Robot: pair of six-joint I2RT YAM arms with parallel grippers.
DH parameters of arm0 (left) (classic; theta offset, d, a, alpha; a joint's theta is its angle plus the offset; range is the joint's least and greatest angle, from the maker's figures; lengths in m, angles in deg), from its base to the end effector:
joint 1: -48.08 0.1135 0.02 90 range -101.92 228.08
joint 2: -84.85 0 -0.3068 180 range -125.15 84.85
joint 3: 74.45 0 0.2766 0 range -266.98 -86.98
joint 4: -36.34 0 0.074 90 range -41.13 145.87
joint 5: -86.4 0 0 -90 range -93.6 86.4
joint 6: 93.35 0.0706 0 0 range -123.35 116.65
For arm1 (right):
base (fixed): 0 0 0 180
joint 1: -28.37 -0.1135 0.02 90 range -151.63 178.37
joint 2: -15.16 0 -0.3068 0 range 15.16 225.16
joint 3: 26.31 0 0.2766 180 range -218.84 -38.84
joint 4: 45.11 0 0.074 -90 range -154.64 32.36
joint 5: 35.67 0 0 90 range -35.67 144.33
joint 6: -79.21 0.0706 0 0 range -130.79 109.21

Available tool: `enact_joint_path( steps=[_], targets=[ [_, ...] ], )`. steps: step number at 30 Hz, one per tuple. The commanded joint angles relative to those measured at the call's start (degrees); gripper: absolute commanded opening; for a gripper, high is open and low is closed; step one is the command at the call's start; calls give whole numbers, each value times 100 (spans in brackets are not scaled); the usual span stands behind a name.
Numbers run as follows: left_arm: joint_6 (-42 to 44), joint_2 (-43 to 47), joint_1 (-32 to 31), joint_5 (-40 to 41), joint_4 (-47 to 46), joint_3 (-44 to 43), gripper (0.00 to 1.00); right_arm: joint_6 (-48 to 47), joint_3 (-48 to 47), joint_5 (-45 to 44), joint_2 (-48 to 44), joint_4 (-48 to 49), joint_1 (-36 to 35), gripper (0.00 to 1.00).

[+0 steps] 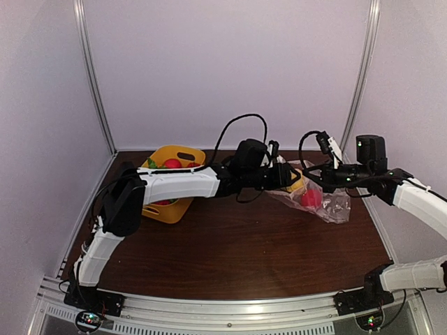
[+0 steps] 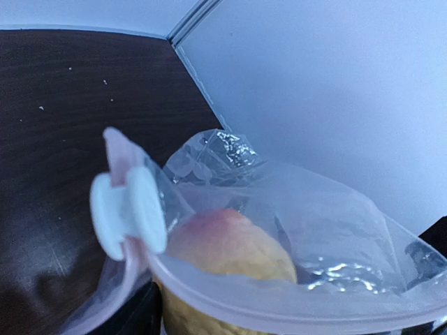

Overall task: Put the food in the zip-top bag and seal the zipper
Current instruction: Place the fake fruit in the zipper food storage bag, then adjust the zipper on the food storage bag.

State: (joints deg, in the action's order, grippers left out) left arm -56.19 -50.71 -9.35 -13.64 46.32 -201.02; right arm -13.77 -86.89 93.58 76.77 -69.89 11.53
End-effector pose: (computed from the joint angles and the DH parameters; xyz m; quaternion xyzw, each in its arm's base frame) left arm 0.3385 -0.5527 0.2384 0.0833 0.8082 -0.5155 0.2724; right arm 0.2421 0.1200 0.3224 -0.3131 0.7553 0.3428 0.4625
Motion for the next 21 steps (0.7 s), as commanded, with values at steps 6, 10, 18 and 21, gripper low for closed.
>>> enact_joint_path(
  steps=[6,10,18,21],
  targets=[
    [492,418,13,-436,-187,-224,77,-14,-16,6,-224,10,229,0],
    [644,707,14,-462,-47,-68,79,7,-37,2,-262,-6,331,0],
    [921,1186,18,-961,-9,116,87,26,16,-871,-236,88,488,0],
    [1141,1499,12,-905,18,308,88,17,7,-933,-149,71,595,0]
  ],
)
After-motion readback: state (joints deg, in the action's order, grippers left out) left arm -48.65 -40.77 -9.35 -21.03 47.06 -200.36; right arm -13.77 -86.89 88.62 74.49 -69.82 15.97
